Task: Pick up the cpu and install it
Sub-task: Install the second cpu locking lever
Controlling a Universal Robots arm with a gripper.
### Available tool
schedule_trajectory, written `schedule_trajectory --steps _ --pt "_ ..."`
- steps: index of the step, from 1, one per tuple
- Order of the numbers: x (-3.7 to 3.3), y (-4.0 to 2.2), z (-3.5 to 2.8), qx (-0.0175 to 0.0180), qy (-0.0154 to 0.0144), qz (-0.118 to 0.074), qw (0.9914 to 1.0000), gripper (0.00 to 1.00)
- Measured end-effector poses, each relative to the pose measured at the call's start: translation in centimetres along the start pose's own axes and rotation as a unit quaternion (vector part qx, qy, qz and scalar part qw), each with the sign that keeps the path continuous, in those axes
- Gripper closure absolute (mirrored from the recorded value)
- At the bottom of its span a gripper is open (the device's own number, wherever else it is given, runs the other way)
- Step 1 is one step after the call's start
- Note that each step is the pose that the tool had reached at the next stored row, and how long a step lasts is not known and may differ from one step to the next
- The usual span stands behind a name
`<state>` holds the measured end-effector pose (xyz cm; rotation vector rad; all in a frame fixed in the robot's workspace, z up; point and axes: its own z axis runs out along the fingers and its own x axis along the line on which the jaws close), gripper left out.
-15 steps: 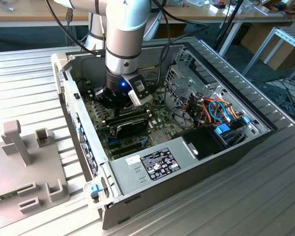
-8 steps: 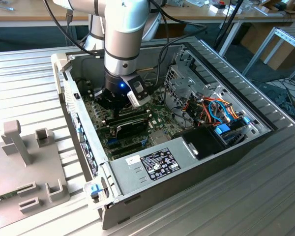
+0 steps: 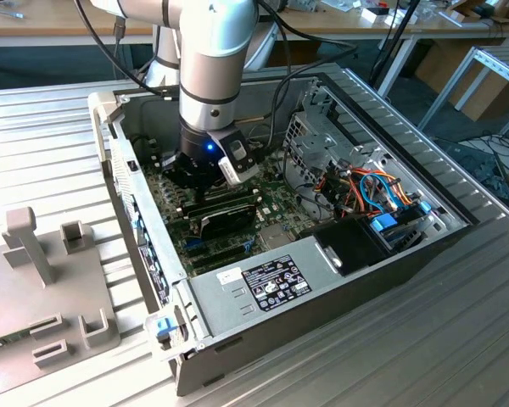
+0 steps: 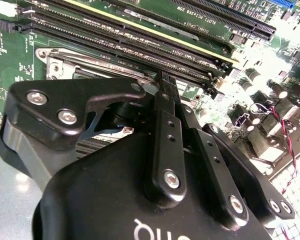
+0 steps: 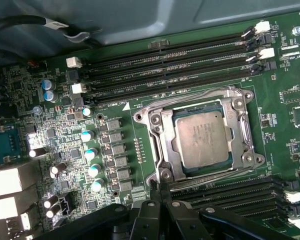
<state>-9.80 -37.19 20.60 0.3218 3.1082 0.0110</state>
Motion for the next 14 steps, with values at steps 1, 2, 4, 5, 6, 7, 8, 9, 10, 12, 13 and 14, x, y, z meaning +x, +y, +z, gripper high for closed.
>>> schedule_trajectory --steps 1,2,4,5,6,7,8,9,10,12,13,14 --pt "0.02 -0.01 0.06 0.0 0.0 0.0 1.0 0.89" --pt "0.07 -0.02 0.19 -0.0002 0.0 0.0 1.0 0.89" --pt "0.13 -0.03 0.25 -0.0001 0.0 0.0 1.0 0.89" --pt "0.14 -0.03 0.27 -0.0002 0.0 0.0 1.0 0.89" --pt "0.15 -0.03 0.28 -0.0003 0.0 0.0 1.0 0.89" --pt "0.16 -0.03 0.28 -0.0002 -0.0001 0.0 1.0 0.89" --pt "0.2 -0.03 0.3 -0.0001 -0.0001 0.0 1.0 0.89" --pt "0.22 -0.03 0.3 -0.0003 -0.0001 0.0 1.0 0.89" --pt "0.22 -0.03 0.3 -0.0002 -0.0001 0.0 1.0 0.89" --pt "0.23 -0.03 0.3 0.0 -0.0001 0.0 1.0 0.89" --pt "0.23 -0.03 0.3 0.0003 -0.0001 0.0 1.0 0.89" --pt "0.23 -0.02 0.3 0.0008 -0.0002 0.0 1.0 0.89"
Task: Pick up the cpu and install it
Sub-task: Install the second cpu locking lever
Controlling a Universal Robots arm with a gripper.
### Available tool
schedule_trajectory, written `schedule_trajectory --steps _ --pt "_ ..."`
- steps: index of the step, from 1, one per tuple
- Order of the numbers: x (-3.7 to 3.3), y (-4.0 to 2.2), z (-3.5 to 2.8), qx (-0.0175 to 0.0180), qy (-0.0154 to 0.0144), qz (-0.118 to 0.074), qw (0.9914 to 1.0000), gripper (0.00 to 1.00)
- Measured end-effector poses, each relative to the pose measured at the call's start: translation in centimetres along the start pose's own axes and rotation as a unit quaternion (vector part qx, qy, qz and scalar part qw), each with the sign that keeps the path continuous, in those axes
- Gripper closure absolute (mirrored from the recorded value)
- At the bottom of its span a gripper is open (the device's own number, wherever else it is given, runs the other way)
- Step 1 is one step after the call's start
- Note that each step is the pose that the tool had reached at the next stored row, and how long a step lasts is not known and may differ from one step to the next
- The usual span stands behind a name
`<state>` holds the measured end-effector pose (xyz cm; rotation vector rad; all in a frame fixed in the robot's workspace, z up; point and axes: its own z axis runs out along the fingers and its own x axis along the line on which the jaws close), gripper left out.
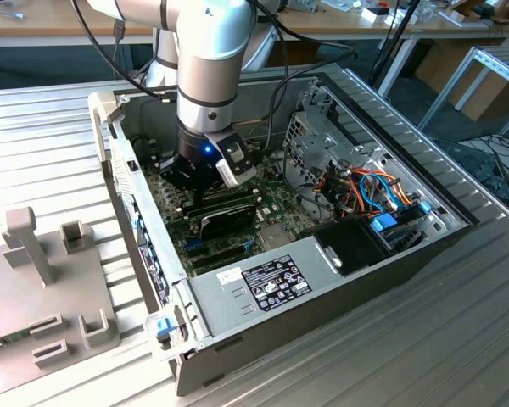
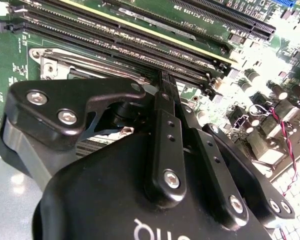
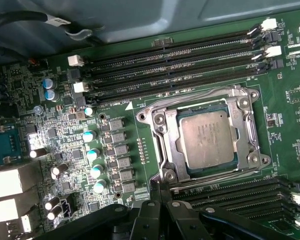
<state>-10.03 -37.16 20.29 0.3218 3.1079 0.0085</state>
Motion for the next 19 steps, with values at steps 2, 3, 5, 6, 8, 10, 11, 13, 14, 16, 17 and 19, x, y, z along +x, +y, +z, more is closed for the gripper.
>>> schedule_trajectory --steps 2,3,5,6,8,10,11,13,14,16,17,19 --pt "0.0 0.01 0.01 0.0019 -0.0005 0.0 1.0 0.89" --pt "0.01 0.0 0.0 0.0037 -0.0008 0.0 0.99999 0.89" --pt "0.0 0.0 0.0 0.0072 -0.0015 0.0 0.99997 0.89" --pt "-0.01 -0.01 -0.01 0.0083 -0.0017 0.0 0.99996 0.89" --pt "0.0 0.0 -0.01 0.0093 -0.0019 0.0 0.99995 0.89" --pt "0.01 0.05 -0.02 0.0095 -0.0019 0.0 0.99995 0.89" --pt "0.03 0.1 -0.01 0.0098 -0.002 0.0 0.99995 0.89" --pt "0.07 0.35 0.01 0.0171 -0.0036 0.0 0.99985 0.89" --pt "0.09 0.45 0.02 0.0209 -0.0044 0.0 0.99977 0.89" --pt "0.13 0.61 0.03 0.0294 -0.0062 -0.001 0.99955 0.89" --pt "0.13 0.65 0.04 0.0307 -0.0064 -0.001 0.99951 0.89" --pt "0.15 0.7 0.03 0.0317 -0.0066 -0.001 0.99947 0.89"
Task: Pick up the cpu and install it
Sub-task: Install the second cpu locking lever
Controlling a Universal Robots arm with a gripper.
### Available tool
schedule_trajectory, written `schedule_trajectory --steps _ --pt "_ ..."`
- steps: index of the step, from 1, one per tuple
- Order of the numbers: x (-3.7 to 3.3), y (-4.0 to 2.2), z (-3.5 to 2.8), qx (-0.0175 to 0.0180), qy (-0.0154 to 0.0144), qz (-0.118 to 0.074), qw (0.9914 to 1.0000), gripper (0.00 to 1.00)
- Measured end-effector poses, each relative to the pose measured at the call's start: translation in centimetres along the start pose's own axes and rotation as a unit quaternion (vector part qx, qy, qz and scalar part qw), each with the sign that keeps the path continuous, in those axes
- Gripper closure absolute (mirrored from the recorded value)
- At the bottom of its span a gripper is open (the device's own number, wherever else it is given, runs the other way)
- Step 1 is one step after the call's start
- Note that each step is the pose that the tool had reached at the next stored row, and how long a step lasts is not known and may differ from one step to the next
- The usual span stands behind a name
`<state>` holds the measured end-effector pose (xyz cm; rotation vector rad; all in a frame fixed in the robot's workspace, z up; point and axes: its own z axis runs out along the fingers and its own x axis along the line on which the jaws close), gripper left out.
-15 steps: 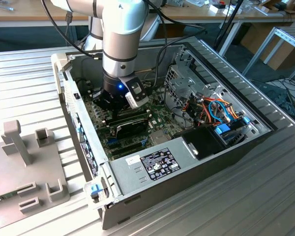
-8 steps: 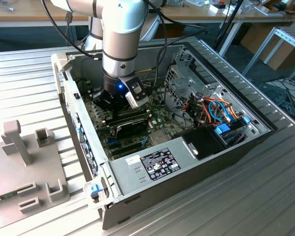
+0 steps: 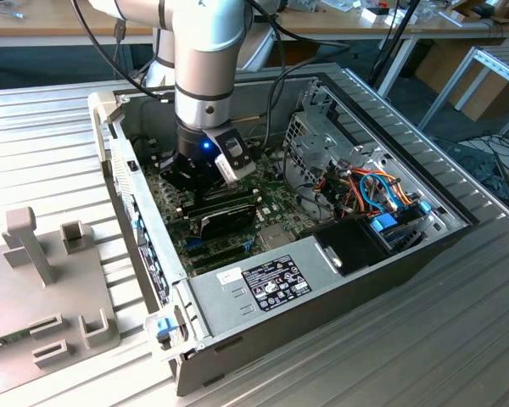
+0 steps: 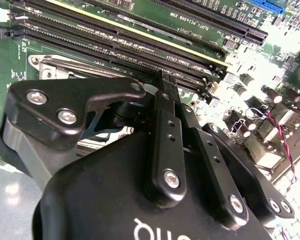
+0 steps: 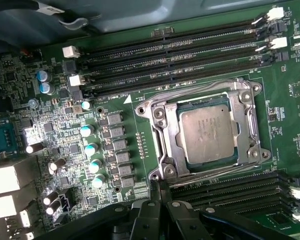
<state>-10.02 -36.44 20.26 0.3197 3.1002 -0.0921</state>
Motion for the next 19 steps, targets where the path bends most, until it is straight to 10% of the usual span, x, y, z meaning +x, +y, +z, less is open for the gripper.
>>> schedule_trajectory --steps 9,19 --pt "-0.01 0.07 -1.39 -0.0005 -0.0018 0.0 1.0 0.89" --pt "-0.11 -0.12 -4.95 -0.002 -0.0087 0.001 0.99996 0.89"
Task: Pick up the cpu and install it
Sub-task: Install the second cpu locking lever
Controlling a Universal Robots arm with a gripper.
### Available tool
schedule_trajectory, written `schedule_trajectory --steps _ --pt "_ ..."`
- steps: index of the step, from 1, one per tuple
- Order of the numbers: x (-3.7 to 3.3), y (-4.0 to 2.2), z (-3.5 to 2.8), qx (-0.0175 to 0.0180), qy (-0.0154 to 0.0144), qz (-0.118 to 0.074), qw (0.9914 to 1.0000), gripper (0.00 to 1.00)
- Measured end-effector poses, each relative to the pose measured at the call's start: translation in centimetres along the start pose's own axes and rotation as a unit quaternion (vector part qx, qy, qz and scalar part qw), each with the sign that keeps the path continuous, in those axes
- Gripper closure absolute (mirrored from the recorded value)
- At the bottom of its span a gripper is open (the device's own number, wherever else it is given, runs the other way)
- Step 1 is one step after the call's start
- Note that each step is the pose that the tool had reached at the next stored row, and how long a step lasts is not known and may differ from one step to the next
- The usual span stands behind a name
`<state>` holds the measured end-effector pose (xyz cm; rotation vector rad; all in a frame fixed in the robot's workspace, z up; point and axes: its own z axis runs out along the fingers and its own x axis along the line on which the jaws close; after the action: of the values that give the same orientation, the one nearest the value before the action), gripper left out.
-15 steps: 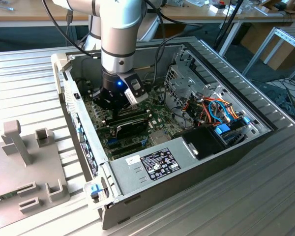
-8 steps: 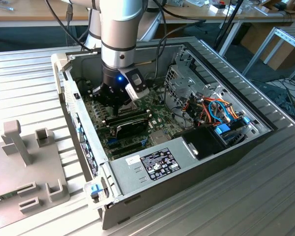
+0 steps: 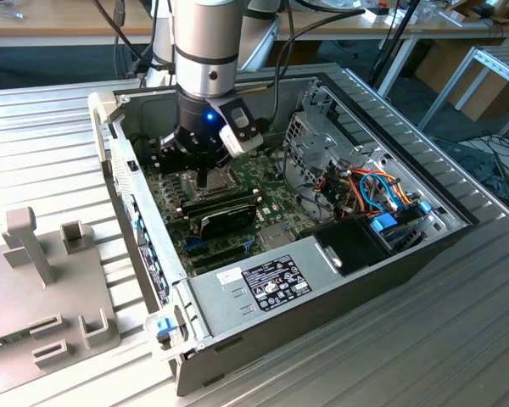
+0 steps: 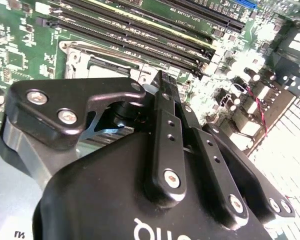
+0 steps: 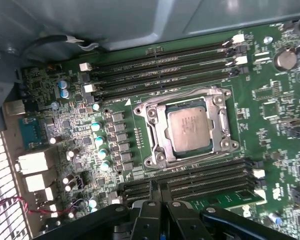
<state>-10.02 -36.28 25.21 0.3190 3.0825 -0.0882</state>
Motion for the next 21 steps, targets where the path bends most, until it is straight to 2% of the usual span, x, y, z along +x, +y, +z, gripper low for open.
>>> schedule_trajectory --steps 4,6,11,14,16,17,18,19,20,21 --pt "-0.02 -0.03 -0.55 -0.0005 -0.0028 0.0 1.0 0.89" --pt "-0.03 -0.03 -0.61 -0.0008 -0.0037 0.0 0.99999 0.89" --pt "-0.04 -0.04 -0.63 -0.0012 -0.0037 0.0 0.99999 0.89" --pt "-0.06 -0.04 -0.82 -0.004 -0.003 0.0 0.99999 0.89" --pt "-0.09 -0.06 -1.23 -0.0062 -0.0028 0.0 0.99998 0.89" --pt "-0.1 -0.06 -1.29 -0.0091 -0.0026 0.0 0.99995 0.89" --pt "-0.1 -0.06 -1.3 -0.0138 -0.002 0.001 0.9999 0.89" --pt "-0.1 -0.06 -1.31 -0.0253 -0.0003 0.001 0.99968 0.89" --pt "-0.09 -0.06 -1.31 -0.0345 0.0011 0.002 0.9994 0.89" --pt "-0.1 -0.06 -1.31 -0.0472 0.0032 0.002 0.99888 0.89"
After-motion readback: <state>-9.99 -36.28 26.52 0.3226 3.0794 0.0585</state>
